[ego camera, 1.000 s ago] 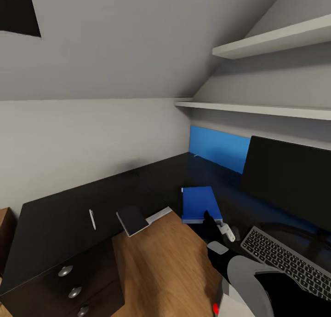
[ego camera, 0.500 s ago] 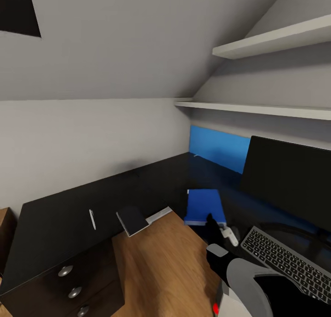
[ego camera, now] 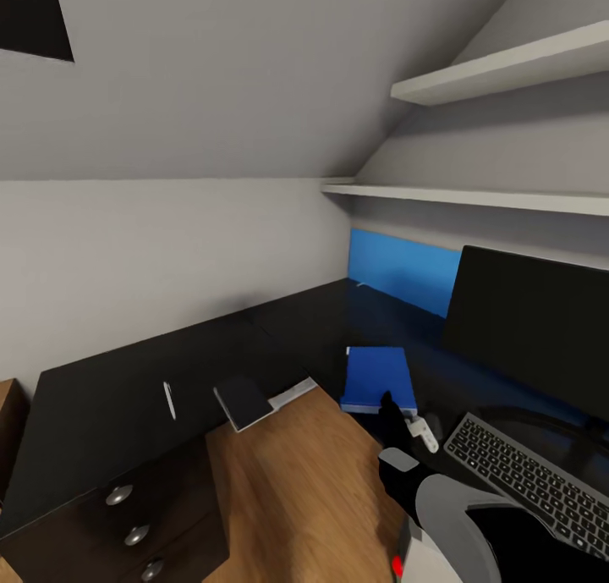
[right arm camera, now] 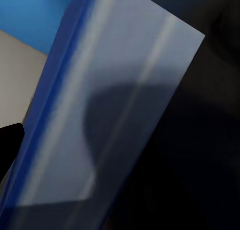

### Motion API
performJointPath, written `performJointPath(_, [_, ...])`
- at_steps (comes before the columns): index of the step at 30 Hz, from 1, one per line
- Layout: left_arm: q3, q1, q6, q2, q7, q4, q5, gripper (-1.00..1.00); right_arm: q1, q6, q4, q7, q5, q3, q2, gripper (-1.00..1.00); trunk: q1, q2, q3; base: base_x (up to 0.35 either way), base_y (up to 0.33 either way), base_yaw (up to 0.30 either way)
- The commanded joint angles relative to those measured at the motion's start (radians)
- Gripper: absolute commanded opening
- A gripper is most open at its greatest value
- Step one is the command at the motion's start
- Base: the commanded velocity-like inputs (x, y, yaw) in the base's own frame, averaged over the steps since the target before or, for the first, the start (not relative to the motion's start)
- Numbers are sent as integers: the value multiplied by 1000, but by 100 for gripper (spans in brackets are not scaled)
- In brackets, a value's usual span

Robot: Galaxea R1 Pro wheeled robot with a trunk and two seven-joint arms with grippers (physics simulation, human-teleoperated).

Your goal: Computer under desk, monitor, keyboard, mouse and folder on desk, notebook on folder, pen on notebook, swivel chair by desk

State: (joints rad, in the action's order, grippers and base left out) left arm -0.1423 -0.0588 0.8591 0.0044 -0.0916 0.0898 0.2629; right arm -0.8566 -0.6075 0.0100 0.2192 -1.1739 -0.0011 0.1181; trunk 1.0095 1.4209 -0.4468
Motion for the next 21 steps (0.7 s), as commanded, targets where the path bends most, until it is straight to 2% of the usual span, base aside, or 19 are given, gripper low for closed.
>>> performJointPath(1, [-8, -1, 2, -1, -10, -1, 2, 100, -1, -1, 1, 10, -12, 0, 0, -100, 4, 8, -4, 0, 0, 0])
performJointPath(5, [-8, -1, 2, -1, -10, -1, 2, 100, -1, 6, 1, 9, -13, -5, -1, -100, 19, 36, -17, 0, 0, 0])
performJointPath(7, [-8, -1, 2, -1, -10, -1, 2, 100, -1, 8, 1, 9, -14, -21, -2, -100, 27, 50, -23, 0, 0, 0])
performJointPath(9, [-8, -1, 2, -1, -10, -1, 2, 100, -1, 9, 1, 9, -14, -46, -3, -100, 35, 64, -29, 0, 0, 0])
performJointPath(13, [-8, -1, 1, -1, -10, -1, 2, 100, -1, 11, 1, 10, -14, -135, -1, -100, 50, 92, -42, 0, 0, 0])
performJointPath(16, [-8, 0, 1, -1, -10, -1, 2, 100, -1, 11, 1, 11, -14, -157, 0, -100, 58, 106, -48, 0, 0, 0])
performJointPath(21, [-8, 0, 1, -1, -10, -1, 2, 100, -1, 11, 1, 12, -13, -166, 1, -100, 58, 106, -48, 0, 0, 0])
